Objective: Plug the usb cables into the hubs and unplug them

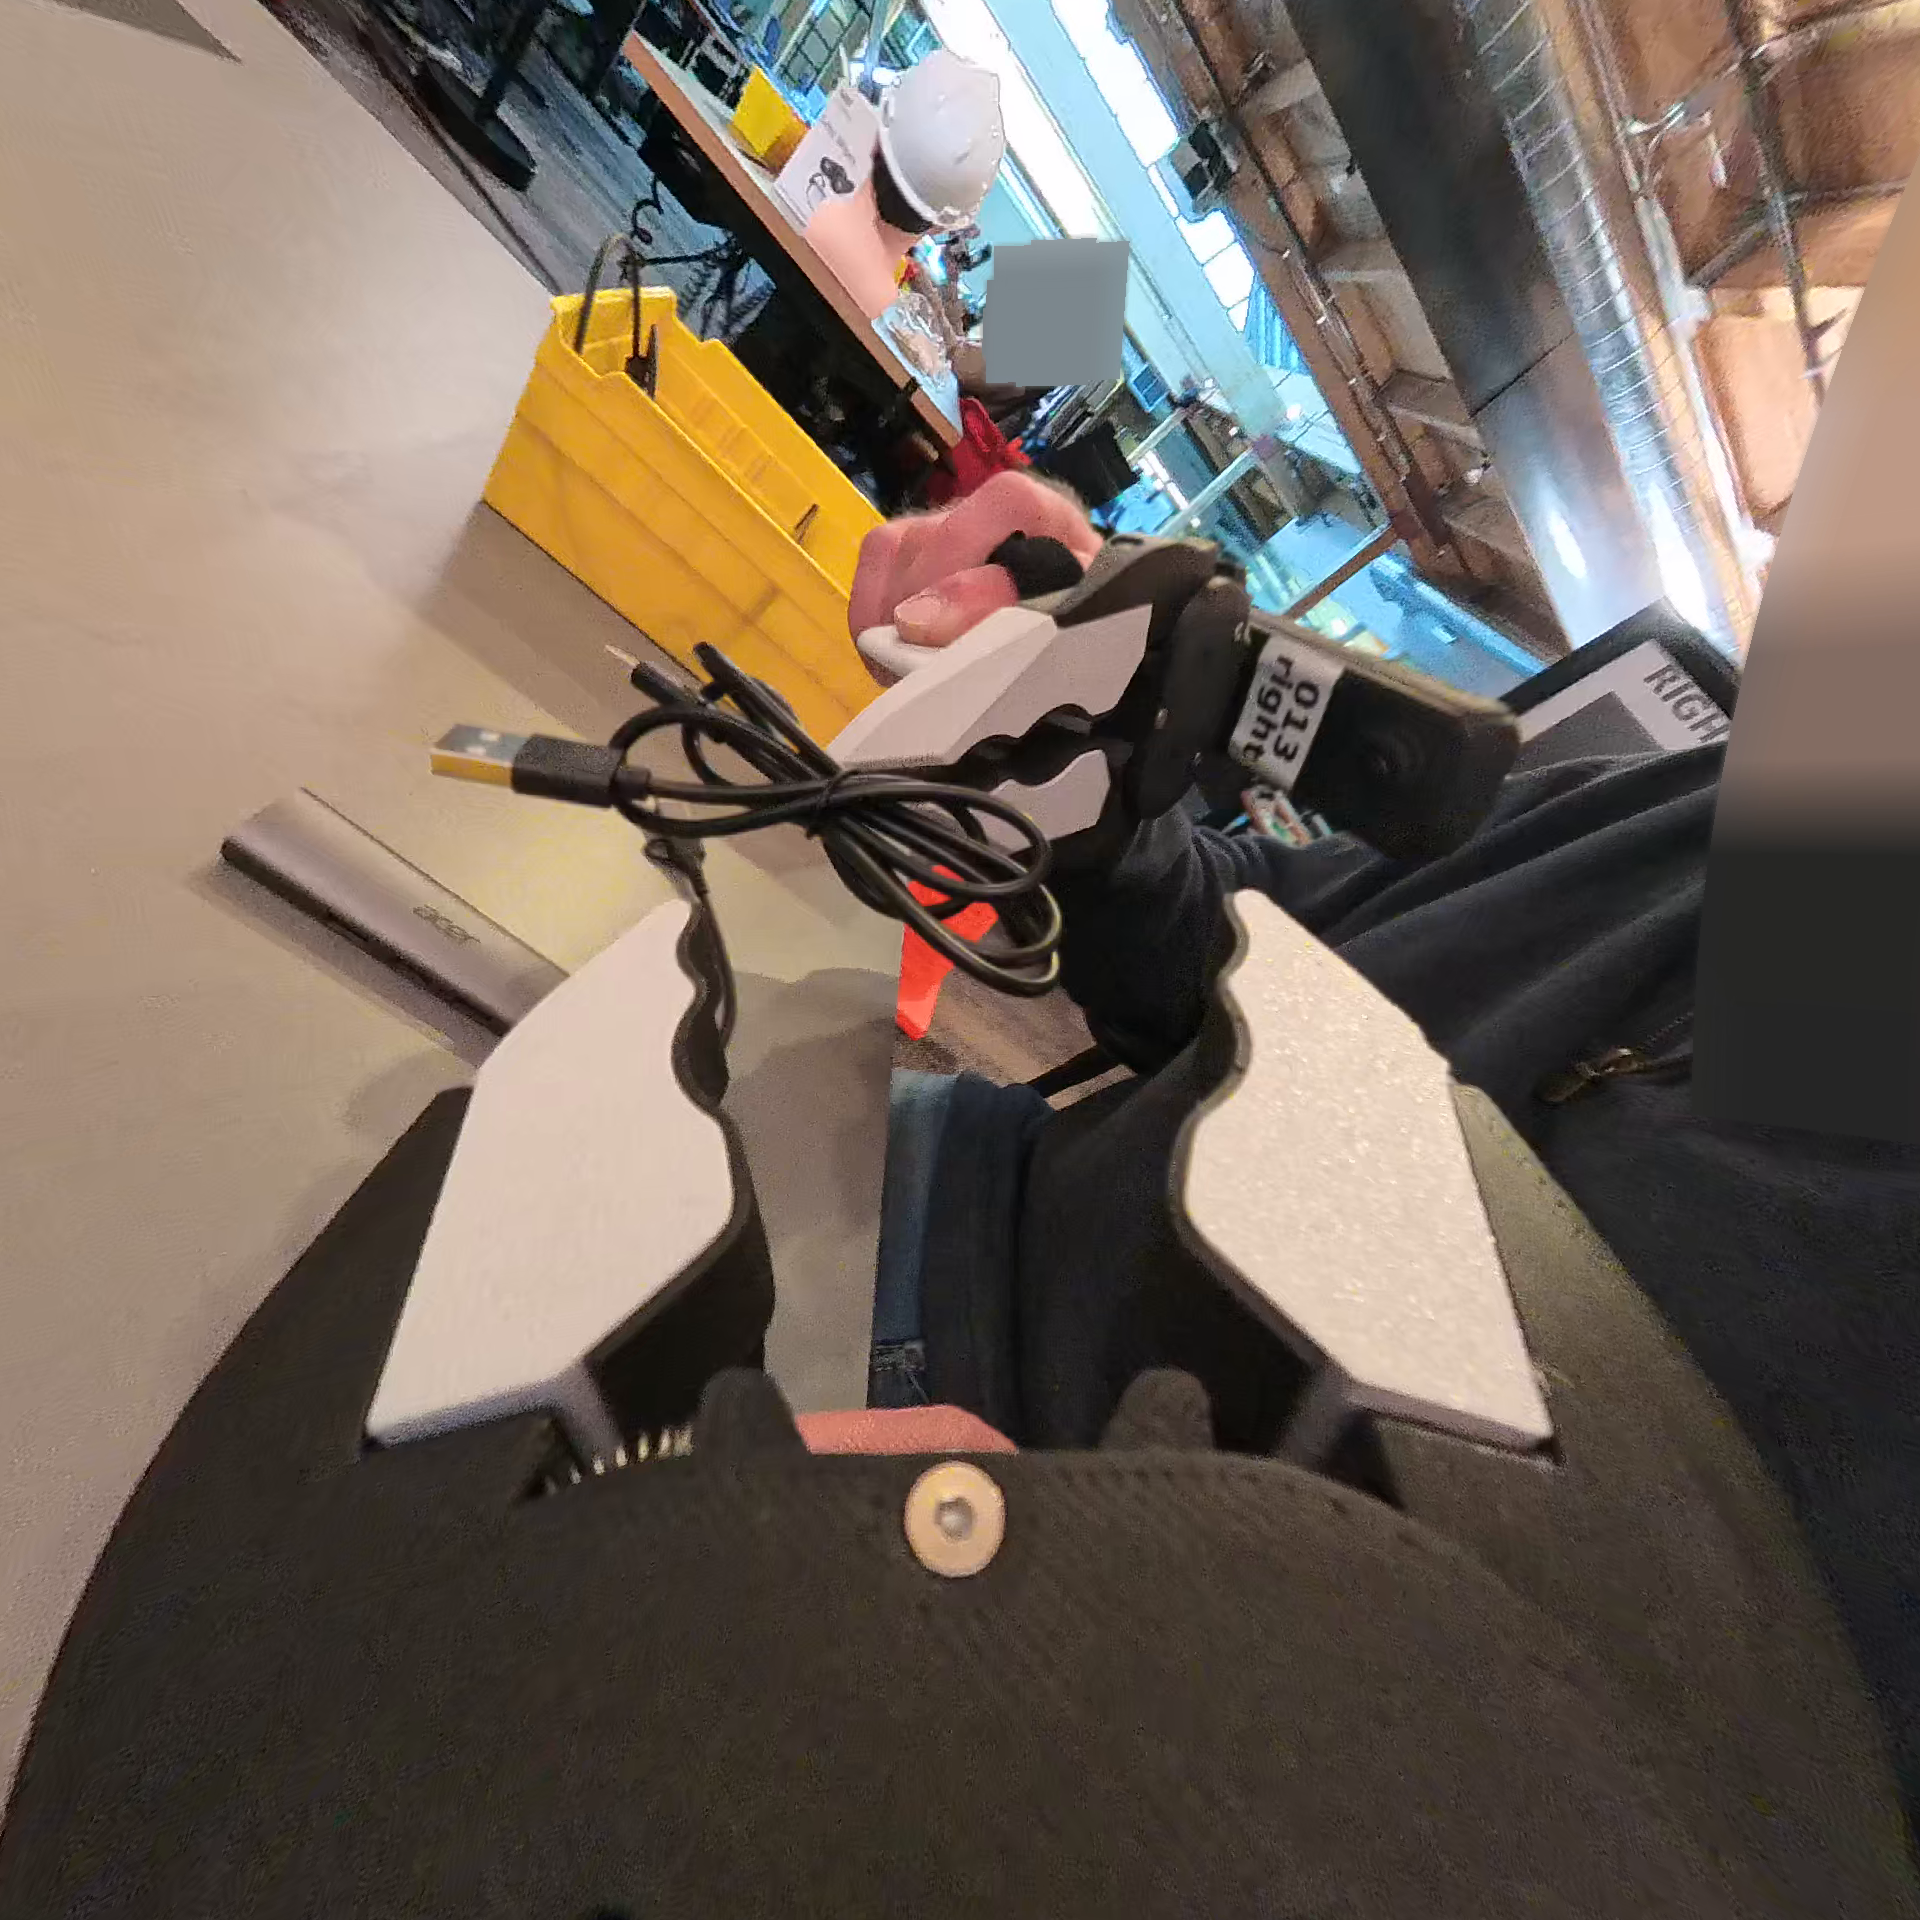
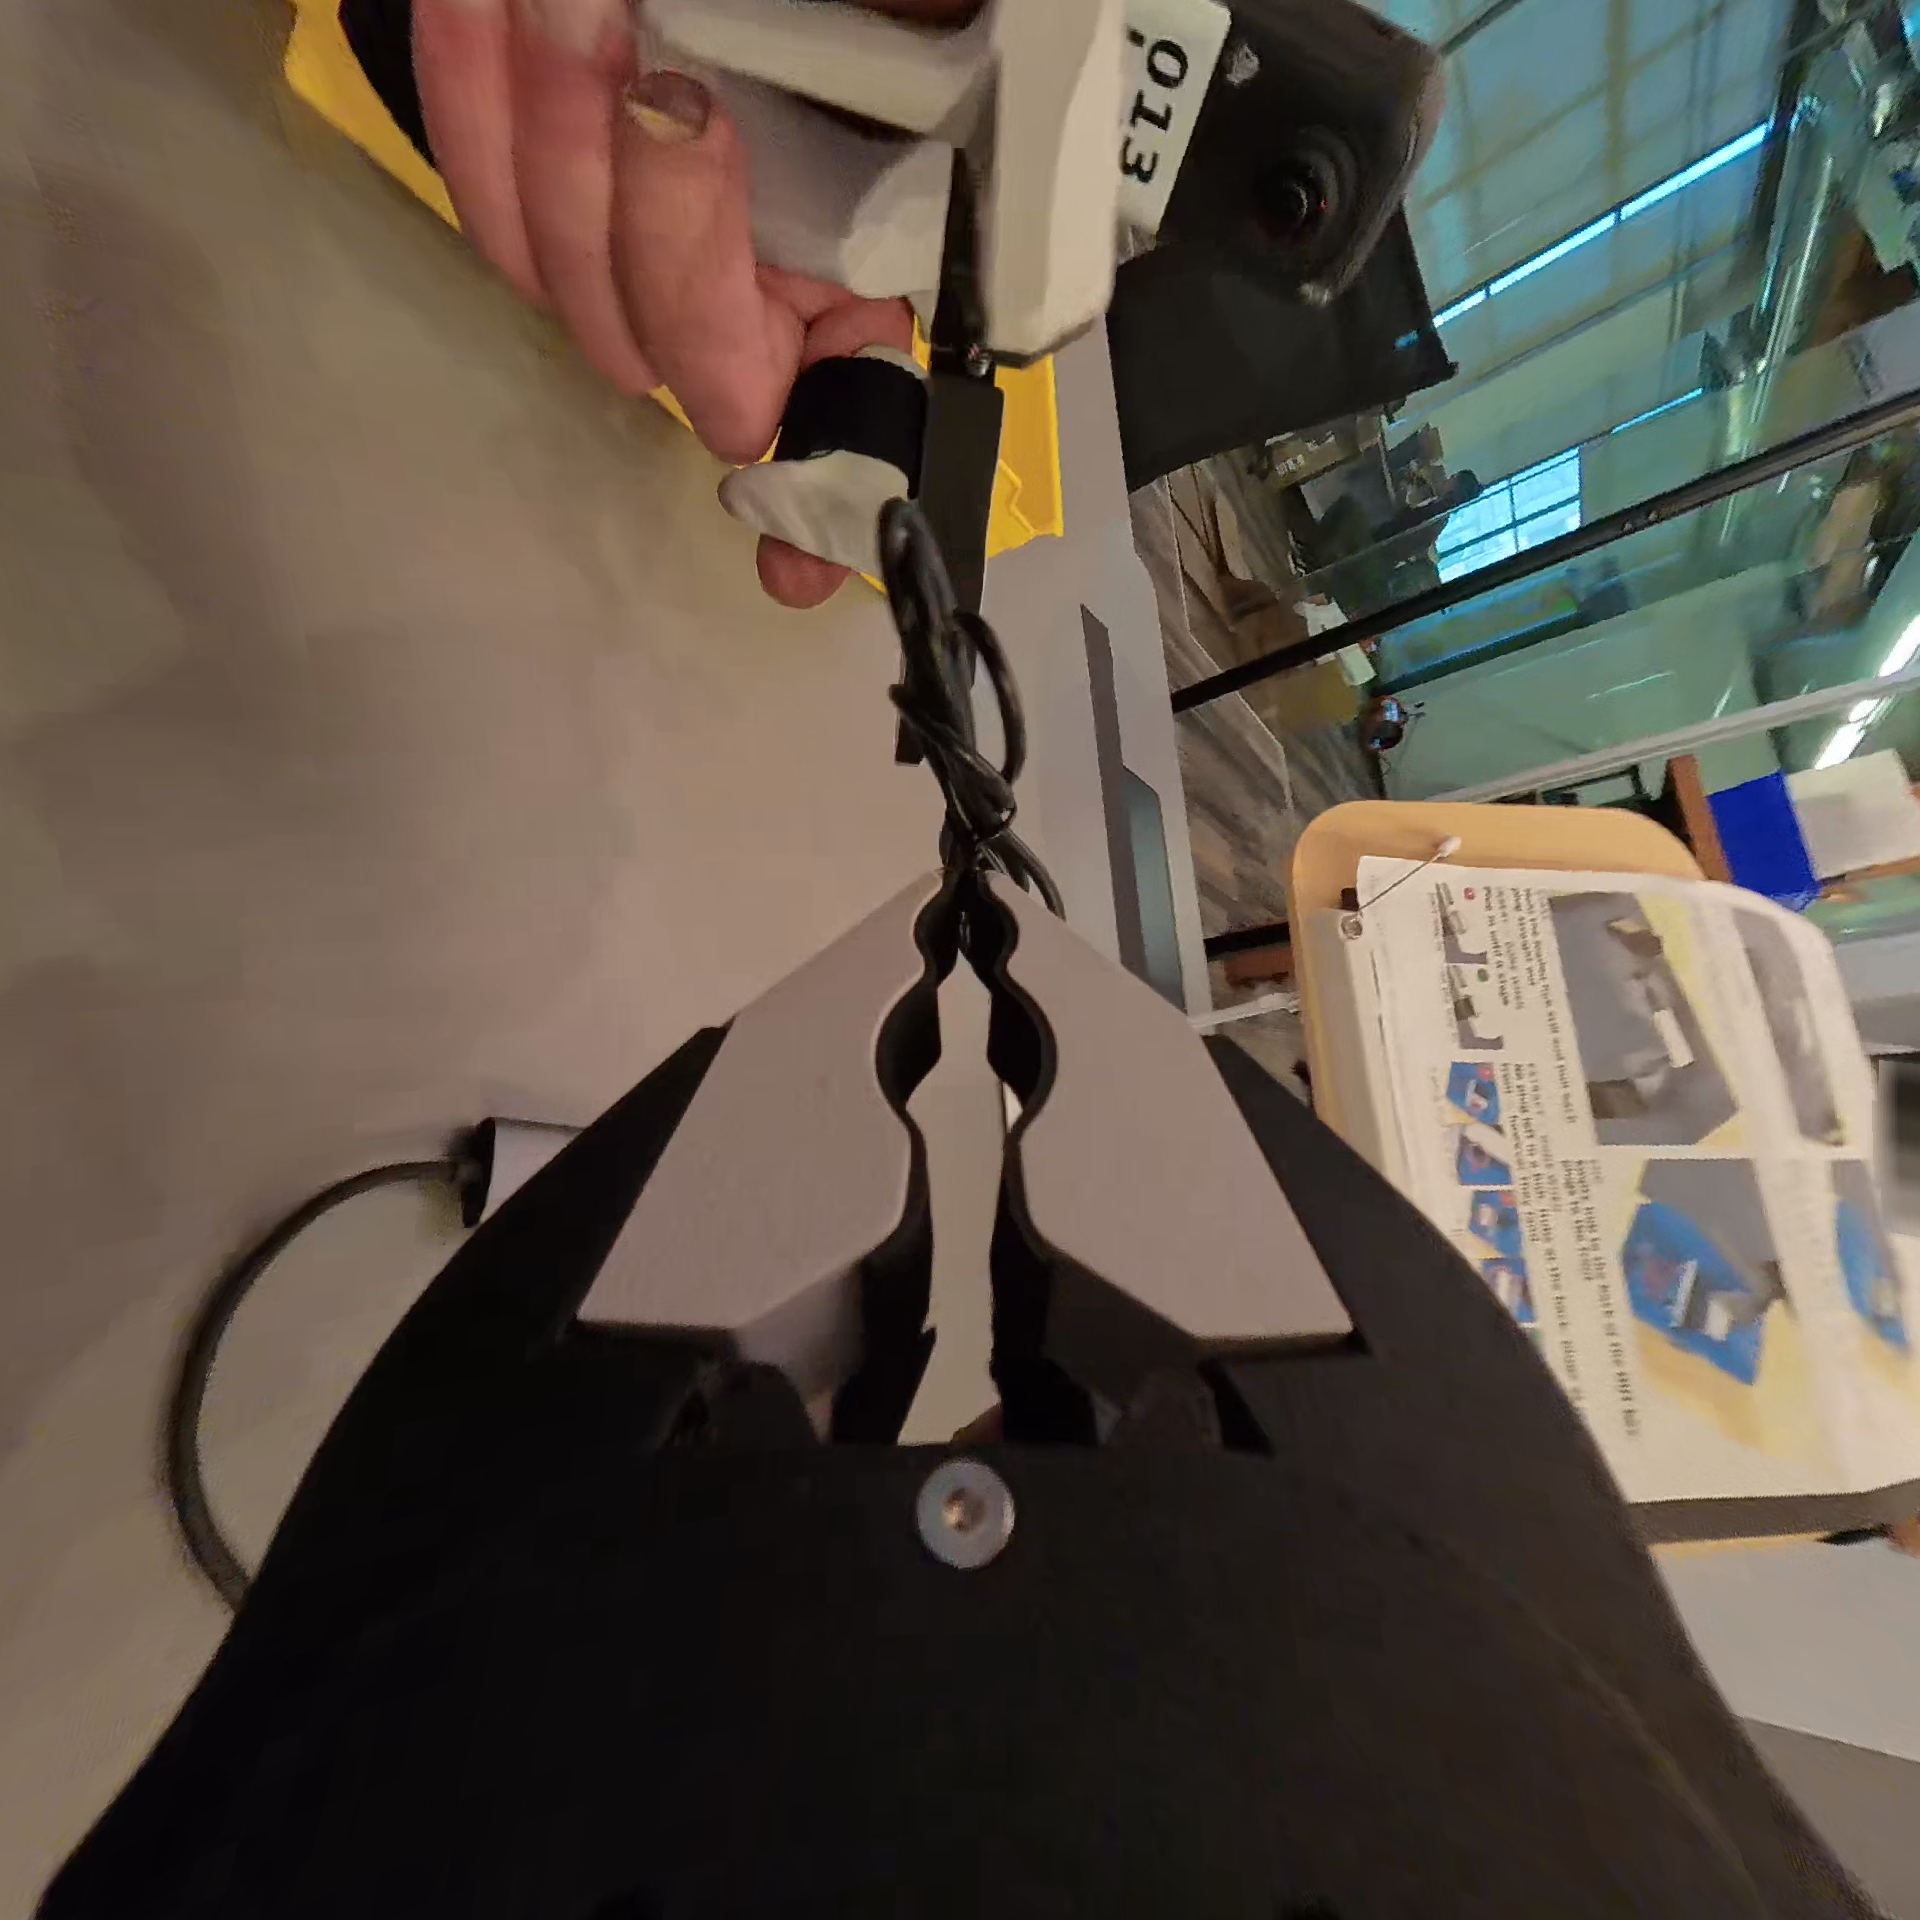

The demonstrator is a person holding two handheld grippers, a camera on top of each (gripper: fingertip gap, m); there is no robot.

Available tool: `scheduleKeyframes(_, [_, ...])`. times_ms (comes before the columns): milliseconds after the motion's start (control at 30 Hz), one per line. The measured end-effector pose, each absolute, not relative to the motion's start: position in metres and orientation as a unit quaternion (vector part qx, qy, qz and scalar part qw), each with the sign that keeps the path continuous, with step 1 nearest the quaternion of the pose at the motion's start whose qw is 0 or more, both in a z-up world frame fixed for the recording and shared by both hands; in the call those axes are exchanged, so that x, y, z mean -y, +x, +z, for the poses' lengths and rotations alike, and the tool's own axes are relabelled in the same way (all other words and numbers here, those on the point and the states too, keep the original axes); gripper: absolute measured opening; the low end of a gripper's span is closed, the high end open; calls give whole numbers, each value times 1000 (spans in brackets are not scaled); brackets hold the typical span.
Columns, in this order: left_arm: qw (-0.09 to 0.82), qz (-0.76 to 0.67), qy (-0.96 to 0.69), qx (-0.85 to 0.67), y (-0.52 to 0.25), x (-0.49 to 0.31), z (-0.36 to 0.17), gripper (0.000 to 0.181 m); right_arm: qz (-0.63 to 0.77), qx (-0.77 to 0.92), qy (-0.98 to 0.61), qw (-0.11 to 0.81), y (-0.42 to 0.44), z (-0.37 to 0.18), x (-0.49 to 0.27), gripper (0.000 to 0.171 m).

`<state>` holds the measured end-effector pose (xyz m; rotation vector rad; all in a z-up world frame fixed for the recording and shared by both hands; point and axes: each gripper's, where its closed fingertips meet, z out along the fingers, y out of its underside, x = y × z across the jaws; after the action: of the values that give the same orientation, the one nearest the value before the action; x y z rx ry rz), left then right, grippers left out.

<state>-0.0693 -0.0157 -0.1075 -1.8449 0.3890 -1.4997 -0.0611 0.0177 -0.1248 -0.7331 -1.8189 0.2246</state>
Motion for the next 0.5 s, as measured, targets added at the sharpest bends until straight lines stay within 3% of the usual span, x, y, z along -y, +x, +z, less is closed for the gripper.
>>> scheduleKeyframes(133, [350,-582,-718,-153,-65,15,-114,79,59,784,-275,553,-65,-130,-9,0])
scheduleKeyframes(333, [383,-512,-747,-181,-58,9,-129,27,87,784,-284,545,-68,-131,-4,0])
scheduleKeyframes(500, [458,-350,-773,-266,-65,1,-136,17,212,759,-382,483,-70,-133,-3,0])
